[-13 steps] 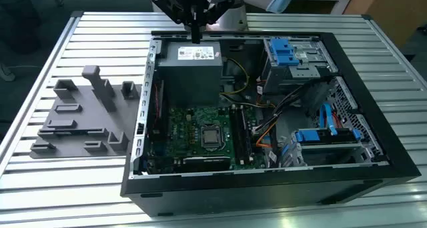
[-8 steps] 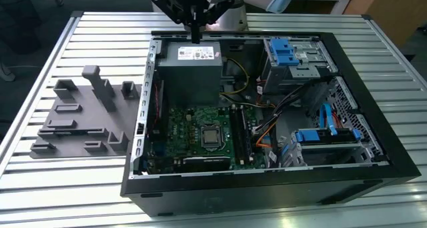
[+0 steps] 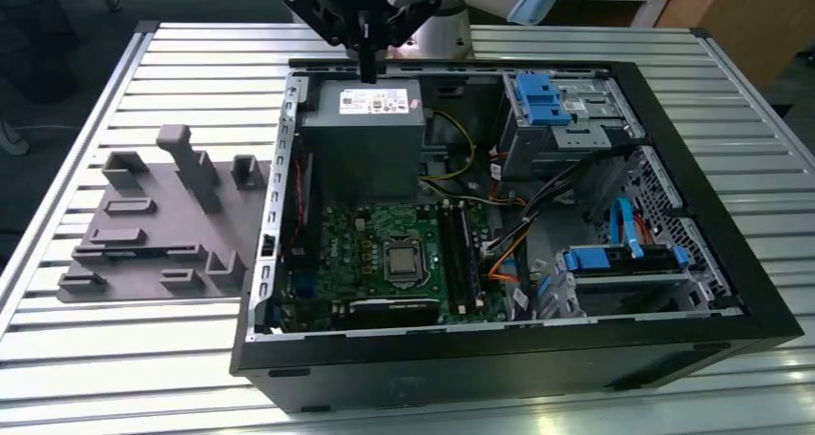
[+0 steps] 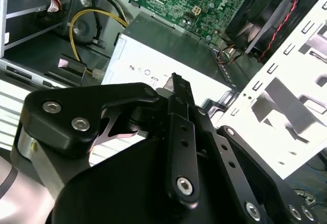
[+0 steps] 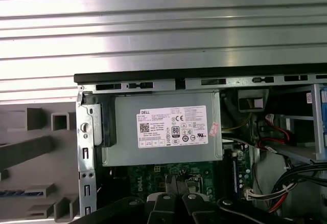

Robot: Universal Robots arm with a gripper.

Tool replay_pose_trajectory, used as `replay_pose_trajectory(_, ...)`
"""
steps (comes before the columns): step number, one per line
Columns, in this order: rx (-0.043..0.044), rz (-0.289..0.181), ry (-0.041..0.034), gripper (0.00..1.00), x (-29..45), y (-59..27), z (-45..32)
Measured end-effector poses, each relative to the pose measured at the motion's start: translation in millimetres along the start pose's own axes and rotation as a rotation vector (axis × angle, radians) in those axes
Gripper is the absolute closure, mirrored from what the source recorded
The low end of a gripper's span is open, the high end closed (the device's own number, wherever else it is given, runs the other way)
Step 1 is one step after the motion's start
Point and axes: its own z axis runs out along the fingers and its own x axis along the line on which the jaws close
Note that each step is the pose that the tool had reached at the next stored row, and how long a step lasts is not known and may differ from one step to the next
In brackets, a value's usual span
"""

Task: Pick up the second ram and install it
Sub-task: 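Reach for the second ram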

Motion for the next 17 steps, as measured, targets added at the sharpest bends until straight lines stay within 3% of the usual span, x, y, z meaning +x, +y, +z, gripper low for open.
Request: replay_pose_trajectory(17,0.0,0.0,0.0,0.89,12.4,-0.9,0.2)
